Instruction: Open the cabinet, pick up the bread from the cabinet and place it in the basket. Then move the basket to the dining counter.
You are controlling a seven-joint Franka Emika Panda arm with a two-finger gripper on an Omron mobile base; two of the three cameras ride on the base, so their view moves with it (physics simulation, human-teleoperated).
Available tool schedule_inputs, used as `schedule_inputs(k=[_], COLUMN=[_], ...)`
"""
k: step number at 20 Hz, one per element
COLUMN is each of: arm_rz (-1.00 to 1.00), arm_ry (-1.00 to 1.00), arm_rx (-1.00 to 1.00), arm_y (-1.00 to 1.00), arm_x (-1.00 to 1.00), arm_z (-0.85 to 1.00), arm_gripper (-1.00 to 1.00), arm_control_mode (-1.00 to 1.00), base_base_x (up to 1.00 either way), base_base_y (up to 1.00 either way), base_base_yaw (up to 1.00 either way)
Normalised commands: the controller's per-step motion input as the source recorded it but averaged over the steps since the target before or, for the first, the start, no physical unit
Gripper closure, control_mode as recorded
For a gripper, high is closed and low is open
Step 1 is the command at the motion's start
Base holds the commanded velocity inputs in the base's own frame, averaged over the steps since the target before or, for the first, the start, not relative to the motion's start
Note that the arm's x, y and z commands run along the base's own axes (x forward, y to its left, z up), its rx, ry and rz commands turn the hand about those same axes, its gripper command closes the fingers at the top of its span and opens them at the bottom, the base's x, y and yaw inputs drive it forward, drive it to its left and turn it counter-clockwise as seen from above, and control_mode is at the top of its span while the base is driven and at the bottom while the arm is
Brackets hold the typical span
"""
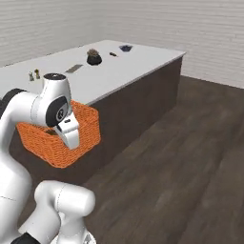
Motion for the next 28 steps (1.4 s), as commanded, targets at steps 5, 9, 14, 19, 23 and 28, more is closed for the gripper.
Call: schedule_inputs(k=[5, 9, 14, 19, 23, 28], arm_rz=[0.0, 0.0, 0.0, 0.0, 0.0, 0.0], arm_ry=[0.0, 0.0, 0.0, 0.0, 0.0, 0.0], arm_rx=[0.0, 0.0, 0.0, 0.0, 0.0, 0.0], arm_y=[0.0, 0.0, 0.0, 0.0, 0.0, 0.0], arm_x=[0.0, 0.0, 0.0, 0.0, 0.0, 0.0], arm_z=[0.0, 0.0, 0.0, 0.0, 0.0, 0.0], arm_gripper=[1.0, 1.0, 1.0, 1.0, 1.0, 1.0], arm_control_mode=[1.0, 1.0, 1.0, 1.0, 1.0, 1.0], base_base_x=[0.54, 0.39, 0.46, 0.09, 0.0, 0.05], base_base_y=[0.18, 0.0, 0.0, -0.07, -0.54, -0.71], base_base_yaw=[0.82, 0.71, 0.75, 0.71, 0.38, 0.31])
